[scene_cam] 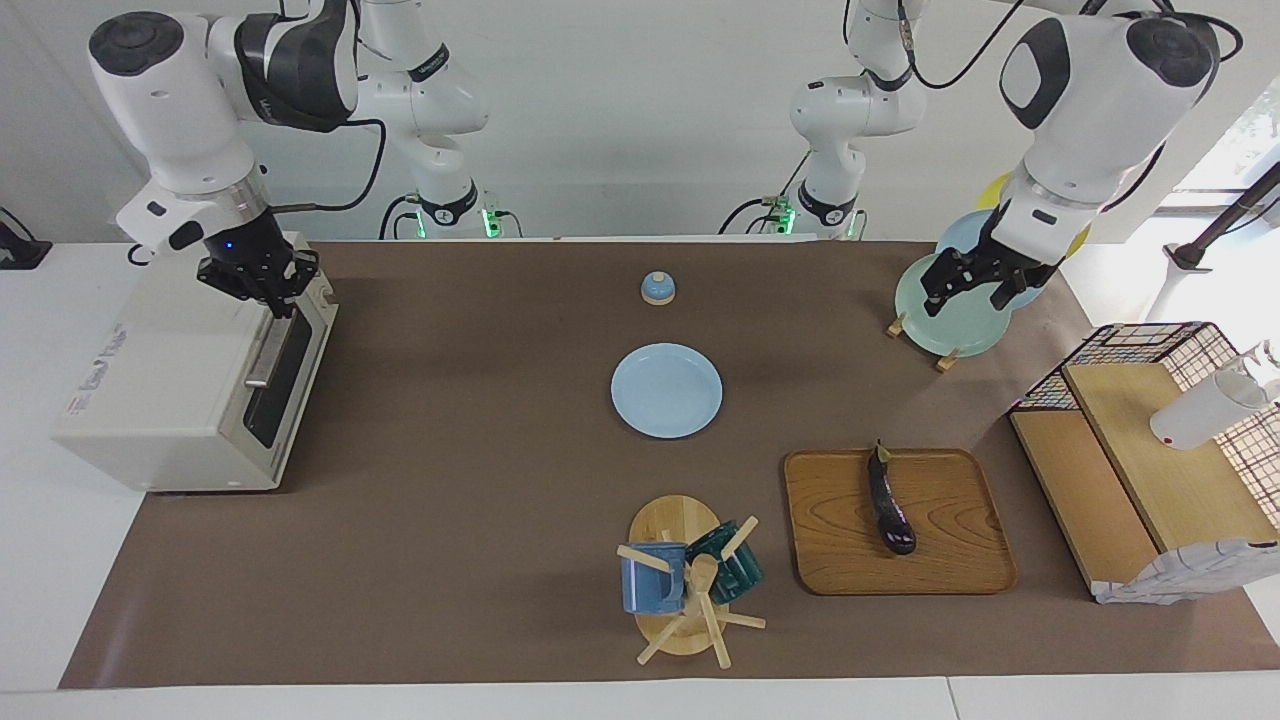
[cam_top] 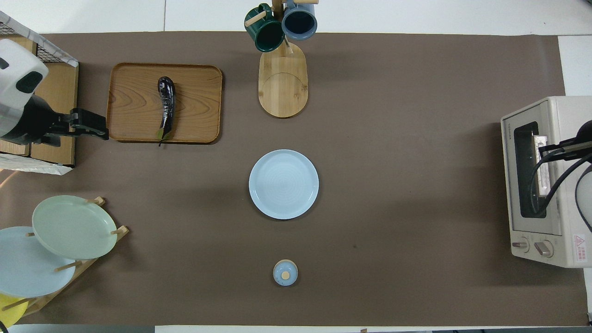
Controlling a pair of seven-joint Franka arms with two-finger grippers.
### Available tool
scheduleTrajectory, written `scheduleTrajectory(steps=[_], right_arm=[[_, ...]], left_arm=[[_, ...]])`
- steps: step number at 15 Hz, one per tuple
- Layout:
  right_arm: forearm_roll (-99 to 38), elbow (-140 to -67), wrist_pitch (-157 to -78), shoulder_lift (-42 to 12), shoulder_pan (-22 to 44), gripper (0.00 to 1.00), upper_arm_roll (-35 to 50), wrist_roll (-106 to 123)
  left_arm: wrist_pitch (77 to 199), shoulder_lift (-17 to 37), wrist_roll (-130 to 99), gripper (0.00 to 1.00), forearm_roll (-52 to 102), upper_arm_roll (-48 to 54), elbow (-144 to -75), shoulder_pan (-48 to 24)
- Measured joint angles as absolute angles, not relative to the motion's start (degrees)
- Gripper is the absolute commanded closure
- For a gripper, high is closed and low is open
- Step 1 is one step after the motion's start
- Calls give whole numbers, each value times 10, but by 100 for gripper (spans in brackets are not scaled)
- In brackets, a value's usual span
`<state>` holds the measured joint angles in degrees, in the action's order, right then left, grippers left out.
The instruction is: Put eggplant into oven
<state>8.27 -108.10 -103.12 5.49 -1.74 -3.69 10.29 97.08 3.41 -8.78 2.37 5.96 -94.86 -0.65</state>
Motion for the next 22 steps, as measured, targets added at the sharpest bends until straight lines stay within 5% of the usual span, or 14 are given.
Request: scheduleTrajectory(steps=[10,22], right_arm=[[125,-1150,-1108,30,-38,100,-38,35],[117,-1193,-1152,32,-15,100,-25,21]], left_arm=[[1187,251,-82,0,24,60,-931,-20],[1281,312,-36,1,23,60,-928,-48]])
